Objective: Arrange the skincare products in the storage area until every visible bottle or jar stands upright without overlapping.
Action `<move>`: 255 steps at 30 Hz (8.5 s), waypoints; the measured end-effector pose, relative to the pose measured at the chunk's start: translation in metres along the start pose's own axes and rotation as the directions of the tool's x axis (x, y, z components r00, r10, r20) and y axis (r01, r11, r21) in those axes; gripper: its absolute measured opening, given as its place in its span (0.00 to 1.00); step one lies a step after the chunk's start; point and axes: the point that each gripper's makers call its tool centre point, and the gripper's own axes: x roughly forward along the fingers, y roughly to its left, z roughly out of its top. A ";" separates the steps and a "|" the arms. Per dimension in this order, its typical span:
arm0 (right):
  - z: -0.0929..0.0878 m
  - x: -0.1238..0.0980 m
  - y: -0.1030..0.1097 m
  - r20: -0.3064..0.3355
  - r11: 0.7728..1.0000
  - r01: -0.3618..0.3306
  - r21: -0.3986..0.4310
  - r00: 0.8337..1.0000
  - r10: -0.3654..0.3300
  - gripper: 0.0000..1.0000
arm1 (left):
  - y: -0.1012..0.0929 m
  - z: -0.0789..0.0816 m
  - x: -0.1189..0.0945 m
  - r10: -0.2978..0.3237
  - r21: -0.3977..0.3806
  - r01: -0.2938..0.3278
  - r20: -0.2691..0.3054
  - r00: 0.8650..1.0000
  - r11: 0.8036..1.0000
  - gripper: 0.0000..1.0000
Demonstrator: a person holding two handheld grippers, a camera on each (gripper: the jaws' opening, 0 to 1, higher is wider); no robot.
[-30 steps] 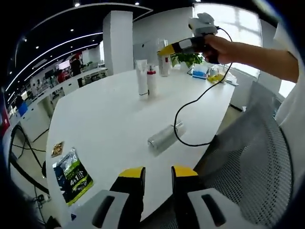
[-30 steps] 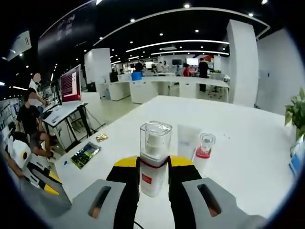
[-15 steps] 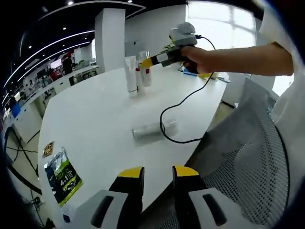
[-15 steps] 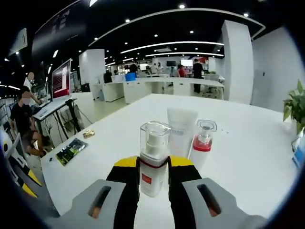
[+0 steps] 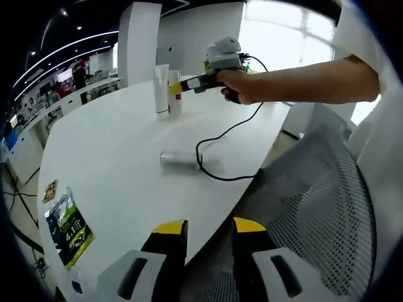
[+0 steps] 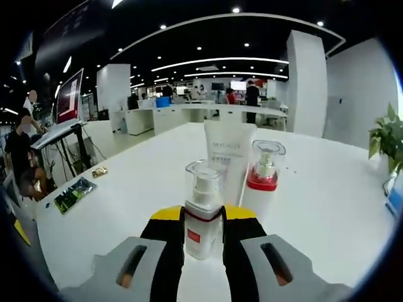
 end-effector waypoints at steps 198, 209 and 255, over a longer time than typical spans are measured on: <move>-0.036 0.039 -0.031 -0.100 0.927 0.340 0.161 0.940 -0.327 0.30 | -0.004 -0.017 0.006 -0.055 0.003 0.056 -0.105 0.993 0.998 0.21; -0.009 -0.001 -0.035 -0.024 0.929 0.321 0.187 0.946 -0.322 0.31 | -0.004 -0.016 0.006 -0.043 0.023 0.045 -0.097 0.994 0.999 0.21; 0.067 -0.192 0.039 0.180 0.970 -0.242 0.024 0.956 0.234 0.24 | 0.002 -0.014 0.003 0.048 0.142 -0.037 -0.076 0.996 0.989 0.21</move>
